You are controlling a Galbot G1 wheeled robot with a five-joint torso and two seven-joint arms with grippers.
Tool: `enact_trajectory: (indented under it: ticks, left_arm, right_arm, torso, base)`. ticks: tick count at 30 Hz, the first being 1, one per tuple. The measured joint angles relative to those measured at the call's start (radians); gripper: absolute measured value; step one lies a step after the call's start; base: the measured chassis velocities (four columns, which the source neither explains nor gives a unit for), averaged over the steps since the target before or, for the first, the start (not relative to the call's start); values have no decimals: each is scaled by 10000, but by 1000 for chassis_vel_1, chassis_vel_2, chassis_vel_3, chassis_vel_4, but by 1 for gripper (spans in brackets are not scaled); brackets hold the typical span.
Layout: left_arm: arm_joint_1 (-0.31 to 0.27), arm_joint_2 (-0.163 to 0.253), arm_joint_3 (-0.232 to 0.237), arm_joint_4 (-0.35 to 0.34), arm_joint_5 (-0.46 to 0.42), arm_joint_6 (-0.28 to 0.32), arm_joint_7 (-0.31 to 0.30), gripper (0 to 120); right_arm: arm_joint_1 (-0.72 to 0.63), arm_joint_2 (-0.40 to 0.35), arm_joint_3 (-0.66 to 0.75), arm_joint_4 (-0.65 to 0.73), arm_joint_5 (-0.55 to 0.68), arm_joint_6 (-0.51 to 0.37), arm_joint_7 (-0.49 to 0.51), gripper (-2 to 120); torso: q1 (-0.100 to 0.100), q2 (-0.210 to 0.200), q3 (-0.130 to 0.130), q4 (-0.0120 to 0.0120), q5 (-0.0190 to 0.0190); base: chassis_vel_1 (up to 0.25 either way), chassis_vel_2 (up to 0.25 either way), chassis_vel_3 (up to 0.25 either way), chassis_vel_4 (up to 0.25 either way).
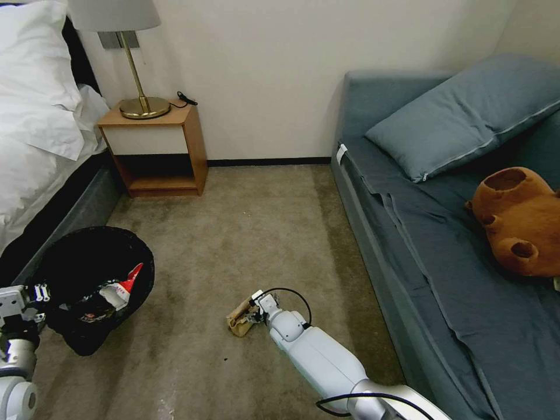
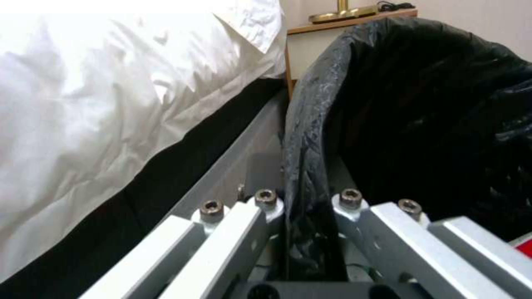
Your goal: Pick up the trash bin, then pick up the garbage on the floor and place it into the trash bin.
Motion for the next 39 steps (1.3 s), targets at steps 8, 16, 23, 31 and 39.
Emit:
enact_trajectory:
  ticks: [8, 16, 23, 31, 39]
  left_arm:
    - [-178, -31, 136, 69, 115, 65, -13, 4]
    - [-211, -57, 148, 58, 135, 115, -33, 4]
    - [-133, -93, 72, -27, 150, 113, -38, 4]
    - [-81, -195, 97, -107, 215, 88, -39, 4]
    - [-154, -345, 281, -274, 372, 105, -75, 4]
  right_arm:
    - [33, -2, -45, -170, 40, 285, -313, 33]
    - [102, -3, -113, -128, 267, 375, -357, 7]
    - [324, -3, -235, 172, 828, 376, -294, 0]
    - [535, -253, -379, 748, 1058, 369, -195, 0]
    - [1039, -1050, -592, 2097, 2392, -69, 121, 0]
  torso:
    - [-1, 0, 0, 1, 0]
    - [0, 0, 0, 1, 0]
    - [0, 0, 0, 1, 0]
    - [-1, 0, 0, 2, 0]
    - [0, 0, 1, 0, 0]
  base:
    - [0, 0, 0, 0]
    - [0, 0, 0, 0]
    - [0, 0, 0, 0]
    - [0, 0, 0, 0]
    - [0, 0, 0, 0]
